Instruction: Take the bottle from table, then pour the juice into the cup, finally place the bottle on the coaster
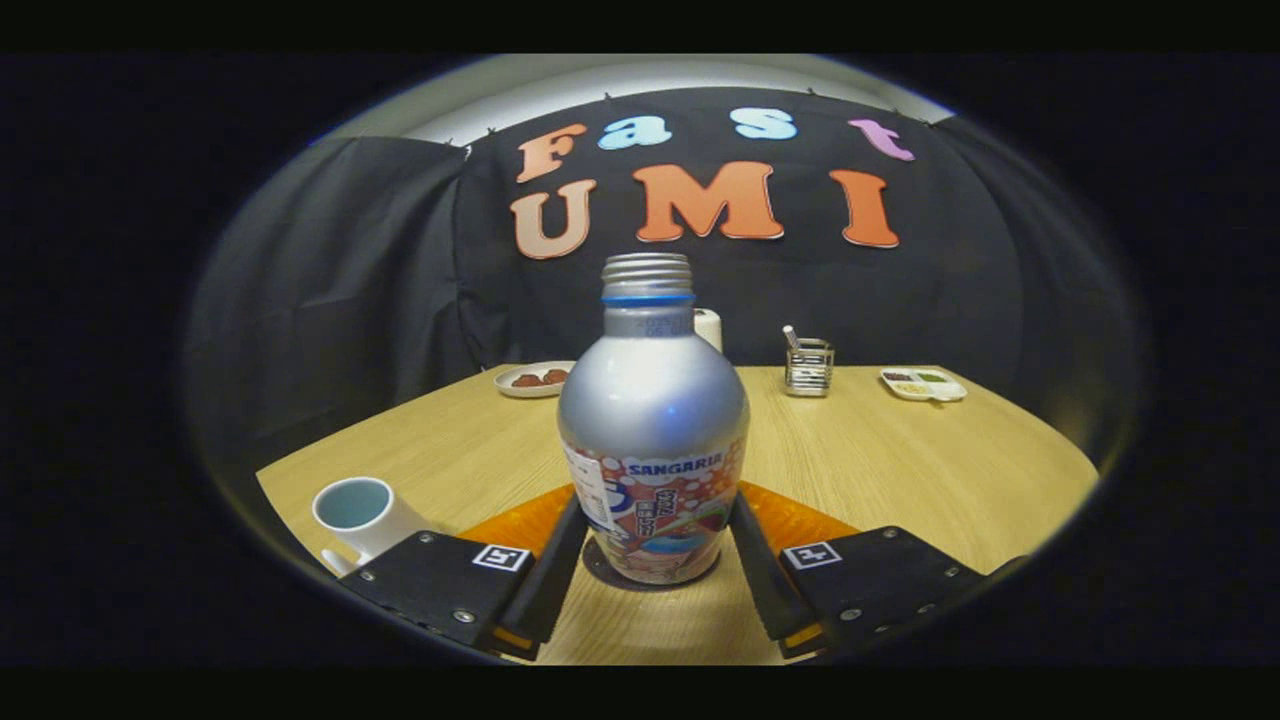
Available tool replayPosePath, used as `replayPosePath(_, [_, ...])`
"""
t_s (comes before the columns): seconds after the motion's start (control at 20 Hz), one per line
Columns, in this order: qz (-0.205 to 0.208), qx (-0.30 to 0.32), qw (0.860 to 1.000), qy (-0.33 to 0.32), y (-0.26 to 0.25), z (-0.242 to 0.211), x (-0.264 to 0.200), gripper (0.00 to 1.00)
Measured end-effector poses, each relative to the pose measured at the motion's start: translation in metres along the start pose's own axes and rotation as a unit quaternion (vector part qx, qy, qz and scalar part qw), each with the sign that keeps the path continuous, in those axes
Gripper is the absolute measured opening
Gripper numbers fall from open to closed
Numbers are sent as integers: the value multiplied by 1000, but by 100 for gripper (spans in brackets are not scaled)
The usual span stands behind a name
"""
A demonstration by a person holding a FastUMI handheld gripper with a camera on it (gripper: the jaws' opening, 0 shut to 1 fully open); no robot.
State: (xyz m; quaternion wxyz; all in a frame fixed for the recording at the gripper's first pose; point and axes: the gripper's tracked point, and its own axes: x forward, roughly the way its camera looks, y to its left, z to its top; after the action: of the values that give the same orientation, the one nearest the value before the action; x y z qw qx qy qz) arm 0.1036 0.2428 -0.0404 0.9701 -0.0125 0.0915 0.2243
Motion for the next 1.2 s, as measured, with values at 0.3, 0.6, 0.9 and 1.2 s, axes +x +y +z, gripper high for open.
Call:
replayPosePath(0.3, [-3,-2,1000,8,0,-15,24,77])
replayPosePath(0.6, [-2,-19,1000,6,2,-17,27,78])
replayPosePath(0.9, [-8,-21,1000,1,-1,-19,23,80])
replayPosePath(1.2, [-25,-48,999,-2,-8,-19,23,97])
